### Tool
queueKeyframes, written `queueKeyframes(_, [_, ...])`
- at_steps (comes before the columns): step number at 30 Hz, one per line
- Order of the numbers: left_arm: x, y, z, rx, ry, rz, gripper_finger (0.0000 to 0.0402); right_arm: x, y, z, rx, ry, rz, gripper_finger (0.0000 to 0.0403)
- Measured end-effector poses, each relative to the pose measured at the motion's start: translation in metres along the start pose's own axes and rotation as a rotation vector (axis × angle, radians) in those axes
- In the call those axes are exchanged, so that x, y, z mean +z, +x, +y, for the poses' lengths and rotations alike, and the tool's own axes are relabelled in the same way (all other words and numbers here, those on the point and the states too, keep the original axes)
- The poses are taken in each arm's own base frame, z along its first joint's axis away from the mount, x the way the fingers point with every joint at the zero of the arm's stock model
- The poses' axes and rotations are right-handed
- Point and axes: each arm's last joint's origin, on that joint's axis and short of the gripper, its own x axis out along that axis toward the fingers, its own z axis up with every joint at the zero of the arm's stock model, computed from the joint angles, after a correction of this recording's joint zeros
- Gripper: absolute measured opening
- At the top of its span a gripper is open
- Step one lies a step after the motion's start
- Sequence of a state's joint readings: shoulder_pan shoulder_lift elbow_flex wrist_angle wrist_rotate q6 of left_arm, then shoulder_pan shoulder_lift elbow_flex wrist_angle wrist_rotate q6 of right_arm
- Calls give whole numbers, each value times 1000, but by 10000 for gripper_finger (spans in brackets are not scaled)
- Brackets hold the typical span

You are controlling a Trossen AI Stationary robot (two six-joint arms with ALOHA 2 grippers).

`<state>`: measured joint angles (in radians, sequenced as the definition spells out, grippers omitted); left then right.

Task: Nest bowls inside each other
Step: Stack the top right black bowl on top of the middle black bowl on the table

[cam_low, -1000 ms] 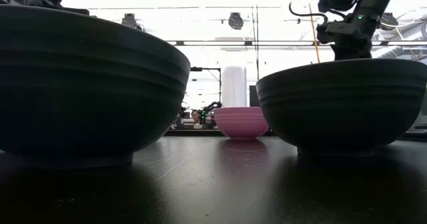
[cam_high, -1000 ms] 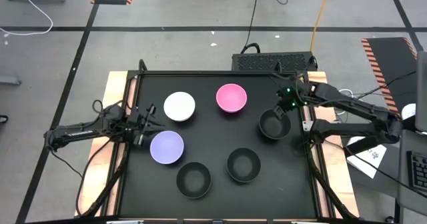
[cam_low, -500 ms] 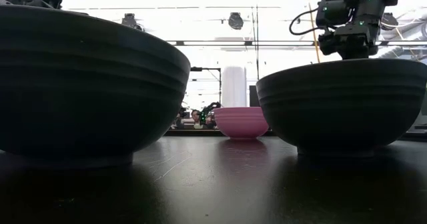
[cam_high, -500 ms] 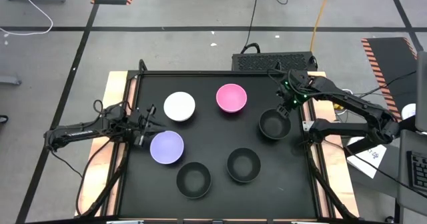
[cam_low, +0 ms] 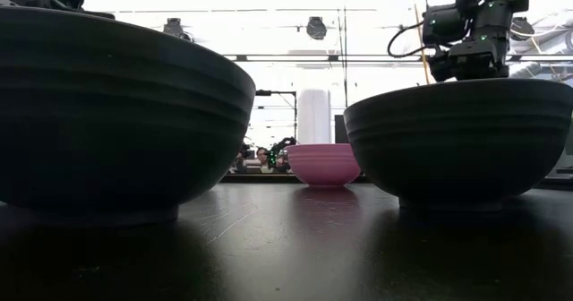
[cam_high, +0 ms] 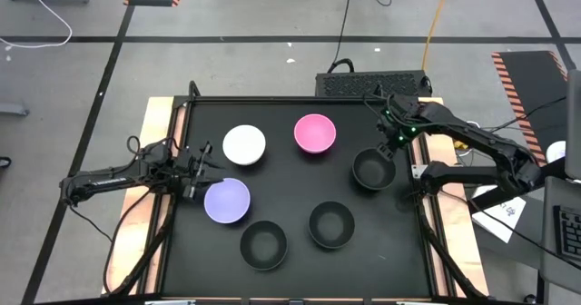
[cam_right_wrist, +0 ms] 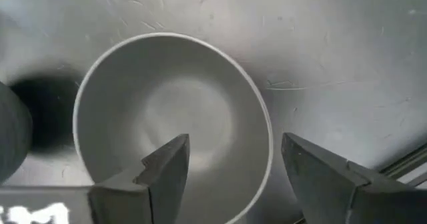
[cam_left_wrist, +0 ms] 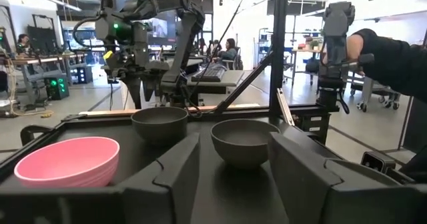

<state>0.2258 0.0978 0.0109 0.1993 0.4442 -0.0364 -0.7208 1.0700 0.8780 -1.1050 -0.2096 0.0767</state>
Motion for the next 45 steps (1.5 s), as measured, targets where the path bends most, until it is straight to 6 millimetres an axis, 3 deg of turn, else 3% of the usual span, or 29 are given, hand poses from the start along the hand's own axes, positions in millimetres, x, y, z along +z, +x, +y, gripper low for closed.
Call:
queueKeyframes(29, [0,0,0,0,-2,1,200,25,45,-9,-71,19,201,224])
queueKeyframes(36, [0,0,0,0,-2,1,200,27,48,-10,-72,0,204,166])
queueKeyframes(45, [0,0,0,0,-2,1,200,29,48,-10,-68,-26,189,40])
